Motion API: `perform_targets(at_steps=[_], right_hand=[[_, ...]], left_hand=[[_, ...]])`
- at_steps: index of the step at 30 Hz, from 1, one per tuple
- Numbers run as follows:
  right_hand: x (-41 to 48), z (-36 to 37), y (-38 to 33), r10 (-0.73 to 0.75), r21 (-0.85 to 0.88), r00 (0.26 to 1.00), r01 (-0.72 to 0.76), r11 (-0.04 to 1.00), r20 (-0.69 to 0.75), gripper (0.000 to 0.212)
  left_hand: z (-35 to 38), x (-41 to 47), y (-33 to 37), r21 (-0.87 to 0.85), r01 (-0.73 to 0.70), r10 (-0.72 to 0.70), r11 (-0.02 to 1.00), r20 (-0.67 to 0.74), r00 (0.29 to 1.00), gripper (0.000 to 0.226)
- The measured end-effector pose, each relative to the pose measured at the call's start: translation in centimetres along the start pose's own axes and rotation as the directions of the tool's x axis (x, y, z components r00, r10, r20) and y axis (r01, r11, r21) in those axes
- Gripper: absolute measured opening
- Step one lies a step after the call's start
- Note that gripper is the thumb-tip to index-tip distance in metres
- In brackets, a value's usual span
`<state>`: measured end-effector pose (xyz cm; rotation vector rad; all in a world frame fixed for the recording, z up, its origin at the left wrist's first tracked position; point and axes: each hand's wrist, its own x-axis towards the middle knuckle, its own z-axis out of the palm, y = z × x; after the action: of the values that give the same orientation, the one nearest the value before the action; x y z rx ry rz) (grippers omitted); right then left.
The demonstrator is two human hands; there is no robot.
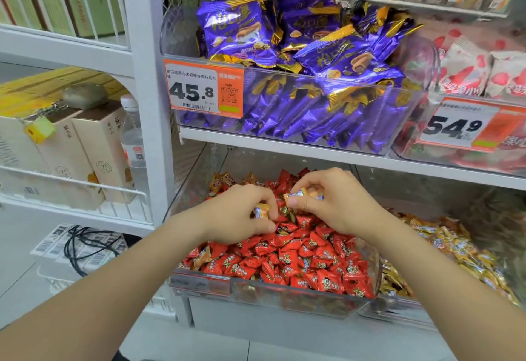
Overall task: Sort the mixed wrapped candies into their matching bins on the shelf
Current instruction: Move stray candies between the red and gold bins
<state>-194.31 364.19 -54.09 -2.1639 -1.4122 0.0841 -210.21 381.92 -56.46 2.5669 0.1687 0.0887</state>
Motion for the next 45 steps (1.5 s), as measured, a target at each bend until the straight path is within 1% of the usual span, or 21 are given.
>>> perform_targets(at_steps=[2, 6, 8, 10, 12, 13, 15, 17, 18, 20, 22, 24, 27, 29, 31, 33, 36, 38, 40, 43, 45], right_hand=[[-0.2, -0.1, -0.2, -0.001, -0.017, 1.000, 0.001, 1.000, -0.002, 0.013], [-0.8, -0.1, -0.7, 0.074, 0.136, 0.993, -0.086, 0.987, 0.088, 0.004], [-0.9, 0.1, -0.9, 0.119, 0.225, 0.991, -0.129, 0.966, 0.055, 0.022], [-0.8, 0.2, -1.2, 0.171, 0.278, 0.985, -0.163, 0.947, -0.004, 0.041], [-0.6, 0.2, -1.7, 0.215, 0.268, 0.976, -0.201, 0.942, -0.022, 0.042], [-0.6, 0.1, -2.1, 0.222, 0.255, 0.975, -0.213, 0.943, -0.007, 0.038], [-0.6, 0.1, -2.9, 0.219, 0.221, 0.975, -0.221, 0.950, 0.035, 0.026], [-0.7, 0.4, -3.2, 0.164, 0.092, 0.986, -0.166, 0.982, 0.031, 0.021], [-0.8, 0.5, -3.3, 0.106, -0.010, 0.993, -0.106, 0.994, 0.045, 0.019], [-1.0, 1.0, -3.0, 0.027, -0.182, 0.987, 0.002, 0.983, 0.156, 0.015], [-1.1, 1.5, -2.6, 0.045, -0.300, 0.964, 0.036, 0.953, 0.261, 0.012], [-0.9, 1.6, -2.3, 0.064, -0.361, 0.948, 0.057, 0.931, 0.313, 0.011], [-0.6, 1.8, -2.2, 0.040, -0.370, 0.935, 0.100, 0.923, 0.353, 0.032], [-0.6, 2.3, -2.3, 0.016, -0.412, 0.935, 0.140, 0.900, 0.353, 0.037], [-0.6, 2.7, -2.3, 0.007, -0.393, 0.940, 0.135, 0.910, 0.340, 0.023], [-0.4, 2.2, -1.8, 0.038, -0.280, 0.937, 0.065, 0.958, 0.348, 0.008], [-0.4, 0.7, -1.1, 0.098, -0.115, 0.949, -0.066, 0.991, 0.301, 0.026], [-0.7, 0.1, -0.8, 0.140, -0.077, 0.971, -0.128, 0.989, 0.191, 0.029], [-0.9, 0.1, -0.4, 0.183, -0.073, 0.977, -0.175, 0.982, 0.106, 0.033], [-0.9, 0.3, -0.1, 0.204, -0.045, 0.978, -0.202, 0.978, 0.047, 0.047], [-1.0, 0.4, 0.0, 0.197, 0.000, 0.980, -0.197, 0.980, 0.017, 0.051]], left_hand=[[-0.5, -0.1, -0.1, -0.069, 0.030, -0.029, 0.997, 0.018, 0.999, 0.016], [-0.8, -0.5, 0.6, -0.311, 0.163, -0.152, 0.937, 0.060, 0.987, 0.025], [-0.6, -0.4, 1.2, -0.470, 0.256, -0.254, 0.845, 0.070, 0.965, 0.029], [-0.4, -0.3, 1.2, -0.587, 0.318, -0.372, 0.744, 0.031, 0.928, 0.019], [-0.5, -0.1, 1.0, -0.639, 0.362, -0.472, 0.679, -0.002, 0.882, 0.011], [-0.5, 0.1, 0.9, -0.604, 0.370, -0.484, 0.706, -0.030, 0.875, 0.013], [0.0, 0.5, 0.5, -0.425, 0.330, -0.416, 0.843, -0.126, 0.901, 0.028], [0.6, 1.0, 0.2, -0.183, 0.214, -0.255, 0.959, -0.242, 0.936, 0.040], [0.7, 1.3, 0.0, -0.091, 0.150, -0.169, 0.984, -0.257, 0.951, 0.033], [1.0, 1.8, -0.4, 0.022, 0.081, -0.076, 0.997, -0.162, 0.984, 0.012], [1.1, 1.9, -0.4, 0.093, 0.097, -0.094, 0.991, -0.037, 0.995, 0.019], [1.1, 2.0, -0.4, 0.110, 0.111, -0.115, 0.988, 0.033, 0.993, 0.029], [1.4, 2.4, -1.0, 0.116, 0.094, -0.100, 0.989, 0.048, 0.994, 0.037], [2.1, 2.7, -1.6, 0.116, 0.072, -0.079, 0.991, 0.052, 0.996, 0.040], [2.8, 2.9, -2.0, 0.107, 0.057, -0.064, 0.993, 0.068, 0.996, 0.045], [3.1, 3.1, -2.2, 0.119, 0.049, -0.058, 0.992, 0.071, 0.996, 0.048], [3.3, 3.5, -2.5, 0.167, 0.058, -0.064, 0.984, 0.028, 0.998, 0.039], [3.5, 3.5, -2.2, 0.195, 0.048, -0.047, 0.980, -0.007, 0.999, 0.033], [3.6, 3.6, -1.8, 0.213, 0.030, -0.033, 0.977, 0.010, 0.999, 0.032], [3.5, 3.7, -1.6, 0.161, 0.066, -0.072, 0.985, 0.035, 0.997, 0.026], [3.0, 3.5, -1.2, 0.093, 0.107, -0.107, 0.990, -0.006, 0.994, 0.032]])
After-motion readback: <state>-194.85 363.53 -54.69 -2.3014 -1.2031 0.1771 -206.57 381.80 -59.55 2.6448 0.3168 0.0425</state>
